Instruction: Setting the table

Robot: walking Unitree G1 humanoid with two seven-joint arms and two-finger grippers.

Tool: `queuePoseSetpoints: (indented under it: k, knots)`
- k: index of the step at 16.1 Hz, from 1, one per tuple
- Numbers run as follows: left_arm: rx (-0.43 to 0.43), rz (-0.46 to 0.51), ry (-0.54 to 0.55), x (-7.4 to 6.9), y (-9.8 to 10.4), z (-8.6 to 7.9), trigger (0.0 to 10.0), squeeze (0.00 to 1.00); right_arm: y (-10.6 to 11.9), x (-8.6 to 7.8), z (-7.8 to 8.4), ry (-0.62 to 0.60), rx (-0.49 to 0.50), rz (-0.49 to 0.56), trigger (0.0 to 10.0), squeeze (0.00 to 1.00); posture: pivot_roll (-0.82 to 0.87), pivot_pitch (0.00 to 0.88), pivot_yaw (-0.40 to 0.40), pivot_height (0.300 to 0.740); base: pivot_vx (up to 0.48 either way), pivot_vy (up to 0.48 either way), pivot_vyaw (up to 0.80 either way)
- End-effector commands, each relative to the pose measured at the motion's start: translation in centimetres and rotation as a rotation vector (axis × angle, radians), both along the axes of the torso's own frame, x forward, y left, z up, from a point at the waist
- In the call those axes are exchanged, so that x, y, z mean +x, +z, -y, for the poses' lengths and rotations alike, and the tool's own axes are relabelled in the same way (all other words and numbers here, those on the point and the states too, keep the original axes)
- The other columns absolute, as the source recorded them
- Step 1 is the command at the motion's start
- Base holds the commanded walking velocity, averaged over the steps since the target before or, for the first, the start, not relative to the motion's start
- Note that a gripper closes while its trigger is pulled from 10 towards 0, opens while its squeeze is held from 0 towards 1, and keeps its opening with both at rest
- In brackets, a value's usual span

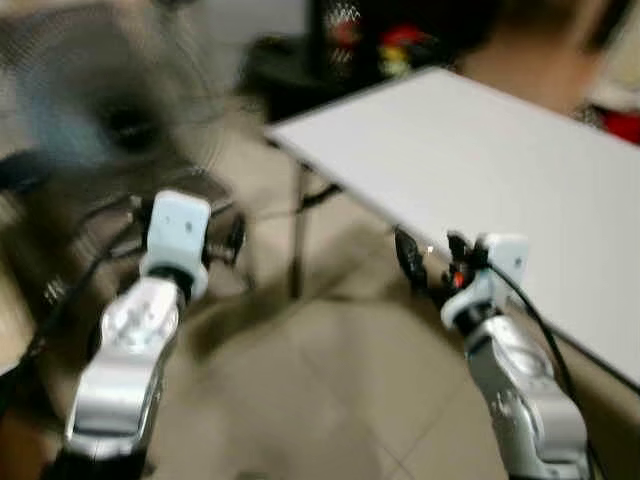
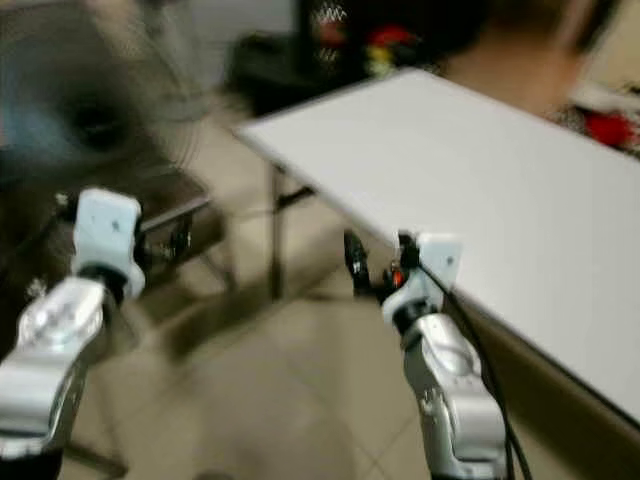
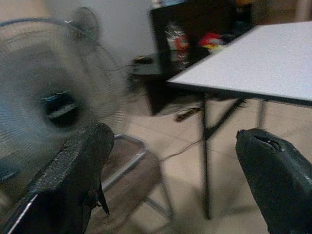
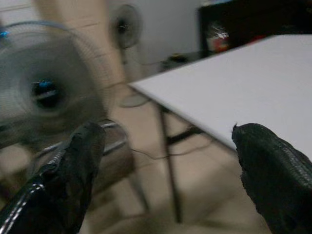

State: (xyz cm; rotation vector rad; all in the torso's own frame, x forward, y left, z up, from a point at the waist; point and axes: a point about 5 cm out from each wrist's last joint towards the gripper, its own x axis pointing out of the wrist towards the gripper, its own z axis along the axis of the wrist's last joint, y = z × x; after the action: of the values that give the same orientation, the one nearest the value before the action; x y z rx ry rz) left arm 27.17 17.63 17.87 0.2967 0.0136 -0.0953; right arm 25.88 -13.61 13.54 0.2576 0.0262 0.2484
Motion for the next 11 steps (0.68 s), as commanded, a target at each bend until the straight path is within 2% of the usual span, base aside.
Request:
queuePoseSetpoints:
  k: [1,7,9,11]
  knots:
    - [0.007,0.014,0.016,-0.09,0.31,-0.32,10.0,0.00,0.30,0.05,-0.45,0.026,0.014,0.014,10.0,0.00,0.11,0.000,-0.025,0.740,0.000,-0.480,0.80]
    - [0.017,0.012,0.028,-0.12,0.45,-0.66,10.0,0.00,0.07,0.12,-0.54,0.038,0.027,0.005,10.0,0.00,0.12,0.000,-0.027,0.740,0.000,-0.480,0.80]
    - [0.001,0.004,0.027,-0.13,0.41,-0.65,10.0,0.00,0.01,0.14,-0.55,0.038,0.036,0.003,10.0,0.00,0.12,0.000,-0.024,0.740,0.000,0.000,0.80]
    - [-0.003,0.003,0.025,-0.18,0.46,-0.72,10.0,0.00,-0.15,0.12,-0.57,0.034,0.062,-0.005,10.0,0.00,0.14,0.000,-0.025,0.740,0.000,0.480,0.80]
